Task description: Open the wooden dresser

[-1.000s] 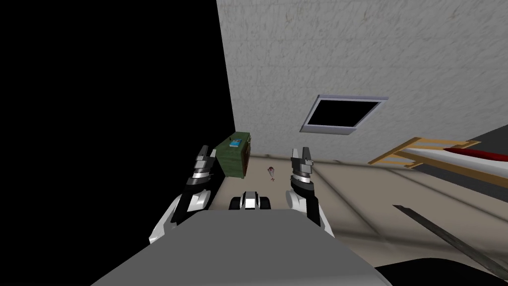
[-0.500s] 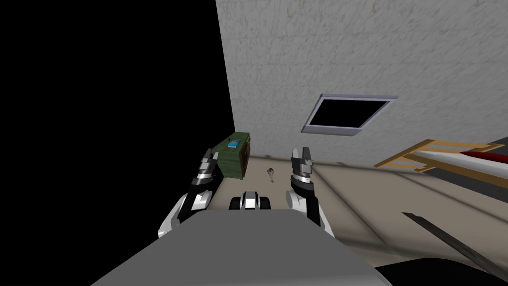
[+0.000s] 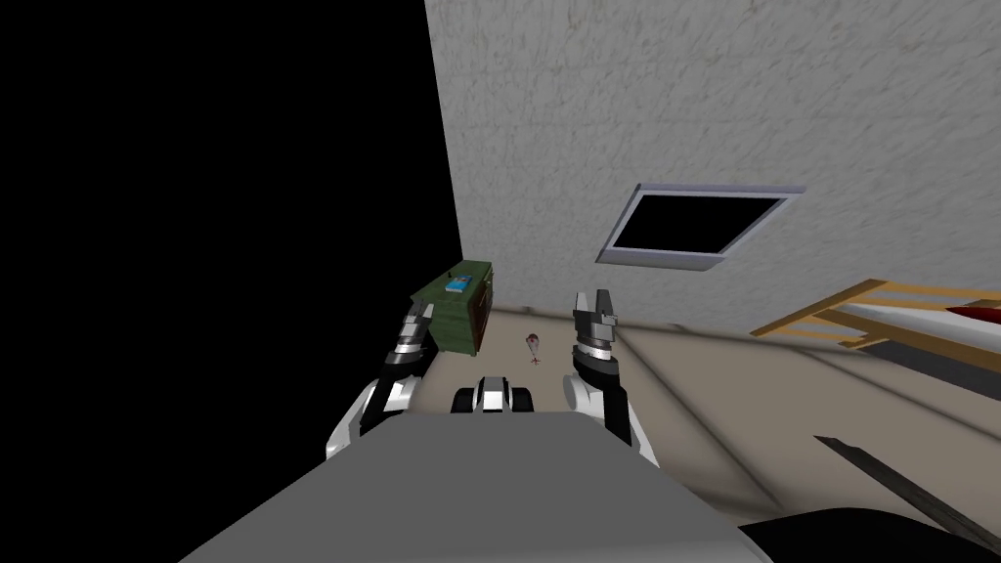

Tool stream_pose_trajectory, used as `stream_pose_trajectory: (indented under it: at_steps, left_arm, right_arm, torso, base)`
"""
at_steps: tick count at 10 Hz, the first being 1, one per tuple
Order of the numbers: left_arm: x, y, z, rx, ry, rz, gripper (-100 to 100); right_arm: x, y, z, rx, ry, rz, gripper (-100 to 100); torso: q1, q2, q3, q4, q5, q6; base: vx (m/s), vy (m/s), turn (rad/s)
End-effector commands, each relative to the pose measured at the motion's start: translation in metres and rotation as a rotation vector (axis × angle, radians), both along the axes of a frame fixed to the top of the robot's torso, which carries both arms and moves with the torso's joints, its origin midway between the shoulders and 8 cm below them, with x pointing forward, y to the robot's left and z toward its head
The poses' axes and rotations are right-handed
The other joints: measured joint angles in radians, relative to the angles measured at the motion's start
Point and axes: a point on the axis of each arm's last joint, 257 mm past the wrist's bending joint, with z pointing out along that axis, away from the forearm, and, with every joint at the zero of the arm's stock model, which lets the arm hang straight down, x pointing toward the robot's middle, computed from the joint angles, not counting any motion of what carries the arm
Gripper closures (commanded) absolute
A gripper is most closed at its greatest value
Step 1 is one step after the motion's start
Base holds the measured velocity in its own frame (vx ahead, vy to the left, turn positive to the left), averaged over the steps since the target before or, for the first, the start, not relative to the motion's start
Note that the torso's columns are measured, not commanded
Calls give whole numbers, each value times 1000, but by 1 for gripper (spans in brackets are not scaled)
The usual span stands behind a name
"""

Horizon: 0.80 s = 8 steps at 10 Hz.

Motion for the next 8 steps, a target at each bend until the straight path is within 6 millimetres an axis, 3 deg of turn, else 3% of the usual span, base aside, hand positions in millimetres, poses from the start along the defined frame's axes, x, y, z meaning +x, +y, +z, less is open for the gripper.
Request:
stream_pose_trajectory:
  at_steps: [1, 4, 7, 8]
  left_arm:
    - [6, -1, -19, 7, 13, -3, -100]
    - [11, 3, -49, 7, 61, 2, -100]
    - [14, 1, -67, 15, 65, -6, -100]
    - [15, 4, -82, 11, 99, 0, -100]
  right_arm:
    - [0, 0, 0, 0, 0, 0, 0]
    - [0, 0, 0, 0, 0, 0, 0]
    - [0, 0, 0, 0, 0, 0, 0]
    - [0, 0, 0, 0, 0, 0, 0]
  torso:
    - [1, 1, 0, 0, 0, 0]
    - [2, 1, 0, 0, 0, 0]
    - [1, 0, 0, 0, 0, 0]
    - [1, 0, 0, 0, 0, 0]
  base:
    - [72, -85, 47]
    - [56, -67, 35]
    - [74, -77, 45]
    - [66, -67, 28]
